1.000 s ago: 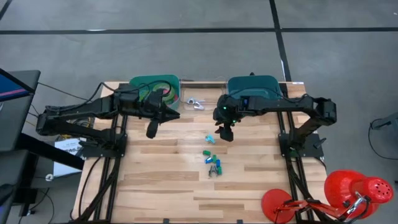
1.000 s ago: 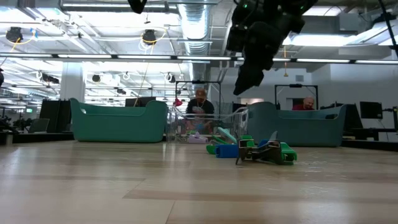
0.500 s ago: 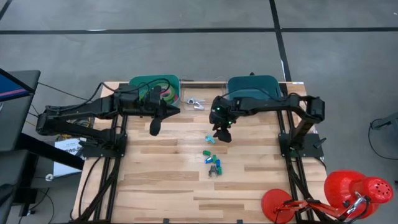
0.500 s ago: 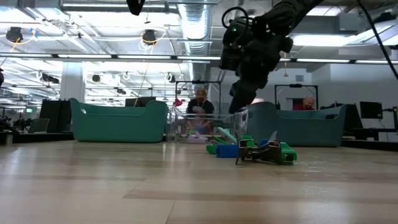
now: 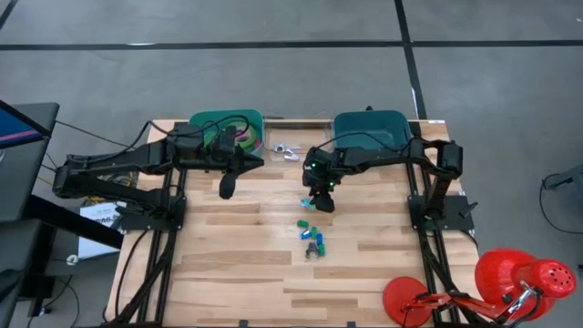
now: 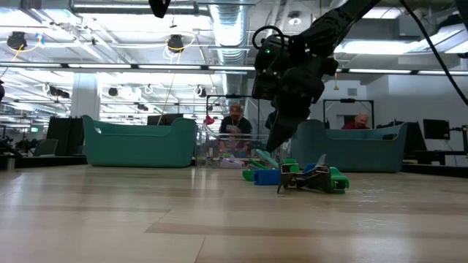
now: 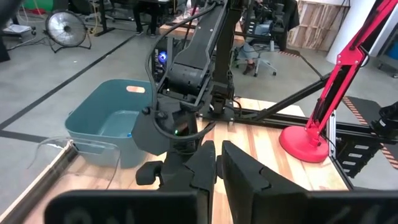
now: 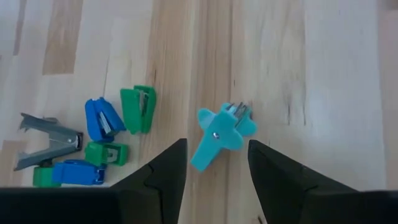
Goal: Pick and place Stapler, Stapler remover, tape
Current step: Put the light blue staple remover into the transparent bin
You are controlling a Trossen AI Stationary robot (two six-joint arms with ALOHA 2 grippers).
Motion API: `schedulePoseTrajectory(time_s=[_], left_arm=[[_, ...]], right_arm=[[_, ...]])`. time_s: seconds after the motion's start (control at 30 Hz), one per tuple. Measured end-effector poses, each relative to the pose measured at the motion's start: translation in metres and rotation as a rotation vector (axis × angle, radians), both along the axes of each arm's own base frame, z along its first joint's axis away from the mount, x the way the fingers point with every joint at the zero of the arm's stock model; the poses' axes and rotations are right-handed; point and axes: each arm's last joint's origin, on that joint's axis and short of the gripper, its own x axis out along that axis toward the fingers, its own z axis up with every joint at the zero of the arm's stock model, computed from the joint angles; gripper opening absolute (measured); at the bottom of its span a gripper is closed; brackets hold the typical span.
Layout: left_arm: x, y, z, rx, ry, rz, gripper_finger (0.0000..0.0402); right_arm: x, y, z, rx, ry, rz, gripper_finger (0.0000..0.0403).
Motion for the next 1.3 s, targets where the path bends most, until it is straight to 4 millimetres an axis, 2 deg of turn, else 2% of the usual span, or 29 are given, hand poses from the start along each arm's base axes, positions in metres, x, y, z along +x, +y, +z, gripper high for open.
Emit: schedulePoseTrajectory(time_s=[1.07, 1.3], left_arm=[[0.0002, 0.0, -0.0005, 0.0, 0.001, 0.0, 0.0021], [0.0002, 0.0, -0.0003, 0.0, 0.0, 0.0, 0.0021]], right_arm=[[0.0017, -0.0018, 0.0004, -0.07, -0.012, -0.014, 0.0138], [0.0031, 0.0046, 0.0005, -0.075, -0.006, -0.016, 0.0134]])
